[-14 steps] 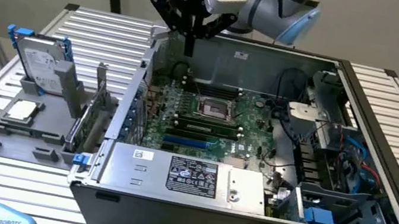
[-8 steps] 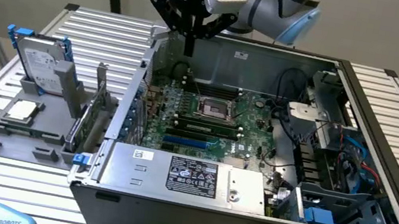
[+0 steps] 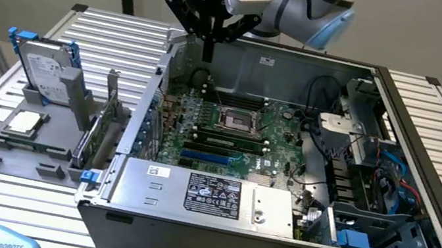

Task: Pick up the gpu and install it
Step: 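Reach for the gpu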

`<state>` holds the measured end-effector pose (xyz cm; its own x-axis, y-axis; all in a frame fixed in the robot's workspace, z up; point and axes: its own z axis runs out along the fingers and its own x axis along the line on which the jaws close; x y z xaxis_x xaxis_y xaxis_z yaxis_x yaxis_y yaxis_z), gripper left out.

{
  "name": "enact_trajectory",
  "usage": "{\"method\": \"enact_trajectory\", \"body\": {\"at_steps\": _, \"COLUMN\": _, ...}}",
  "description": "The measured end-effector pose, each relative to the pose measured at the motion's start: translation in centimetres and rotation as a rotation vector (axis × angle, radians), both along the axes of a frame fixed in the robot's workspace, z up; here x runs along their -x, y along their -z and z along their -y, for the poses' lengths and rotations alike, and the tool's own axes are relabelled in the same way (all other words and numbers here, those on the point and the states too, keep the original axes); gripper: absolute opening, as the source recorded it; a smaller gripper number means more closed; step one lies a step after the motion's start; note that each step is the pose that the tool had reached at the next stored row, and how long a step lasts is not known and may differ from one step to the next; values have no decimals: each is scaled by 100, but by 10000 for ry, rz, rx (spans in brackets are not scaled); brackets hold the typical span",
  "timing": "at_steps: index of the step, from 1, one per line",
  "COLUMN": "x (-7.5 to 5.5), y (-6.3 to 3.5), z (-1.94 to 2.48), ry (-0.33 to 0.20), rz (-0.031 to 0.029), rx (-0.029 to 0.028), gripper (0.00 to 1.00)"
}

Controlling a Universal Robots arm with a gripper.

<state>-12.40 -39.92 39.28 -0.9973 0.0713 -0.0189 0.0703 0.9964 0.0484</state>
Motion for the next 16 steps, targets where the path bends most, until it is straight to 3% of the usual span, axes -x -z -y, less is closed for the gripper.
{"method": "enact_trajectory", "body": {"at_steps": 12, "x": 511, "y": 1, "z": 214, "ry": -1, "rz": 23, "rx": -3, "gripper": 11}}
{"method": "enact_trajectory", "body": {"at_steps": 16, "x": 692, "y": 5, "z": 265, "ry": 0, "rz": 26, "rx": -3, "gripper": 11}}
